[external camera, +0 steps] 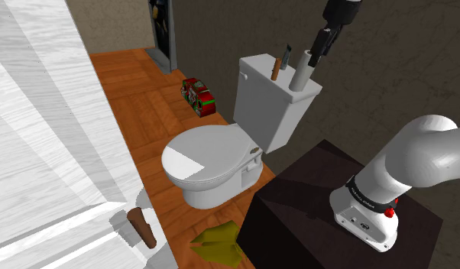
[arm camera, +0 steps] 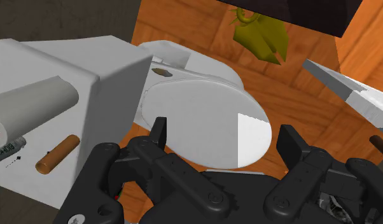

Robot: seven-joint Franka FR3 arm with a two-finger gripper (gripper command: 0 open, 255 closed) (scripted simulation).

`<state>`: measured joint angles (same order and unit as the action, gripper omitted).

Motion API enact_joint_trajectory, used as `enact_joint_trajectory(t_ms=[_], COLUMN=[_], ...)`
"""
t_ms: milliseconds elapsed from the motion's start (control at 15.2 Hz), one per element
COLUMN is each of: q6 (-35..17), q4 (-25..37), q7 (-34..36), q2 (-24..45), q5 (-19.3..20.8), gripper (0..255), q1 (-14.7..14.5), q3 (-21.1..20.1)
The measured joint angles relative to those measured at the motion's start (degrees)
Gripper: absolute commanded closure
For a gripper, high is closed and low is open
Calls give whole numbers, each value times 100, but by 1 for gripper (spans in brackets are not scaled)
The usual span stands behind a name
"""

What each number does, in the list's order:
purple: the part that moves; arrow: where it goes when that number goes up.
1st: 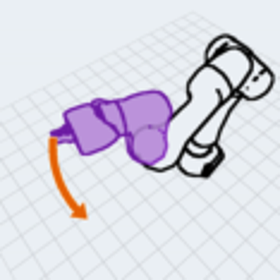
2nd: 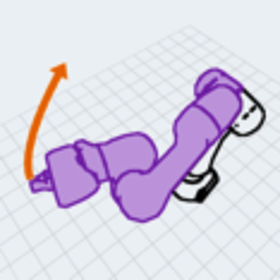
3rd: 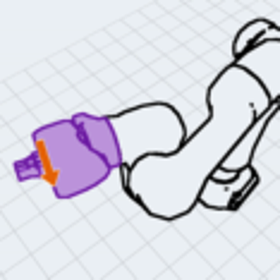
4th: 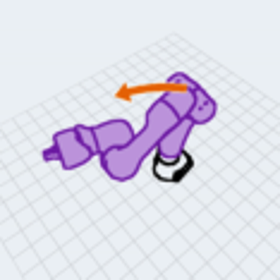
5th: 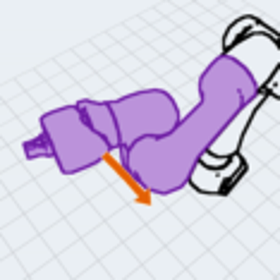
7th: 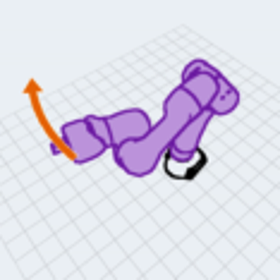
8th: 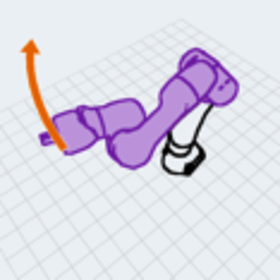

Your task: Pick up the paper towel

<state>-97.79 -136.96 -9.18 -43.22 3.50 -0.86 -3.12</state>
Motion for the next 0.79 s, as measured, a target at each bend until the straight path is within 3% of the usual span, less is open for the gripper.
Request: enact_joint_trajectory(t_ms=[198,792], q6=[-136,-974], q4=[3,249], q7=[-133,-1073], q2=[123,1076], q5=[78,474], gripper=[0,0], q1=[61,429], q3=[135,1067])
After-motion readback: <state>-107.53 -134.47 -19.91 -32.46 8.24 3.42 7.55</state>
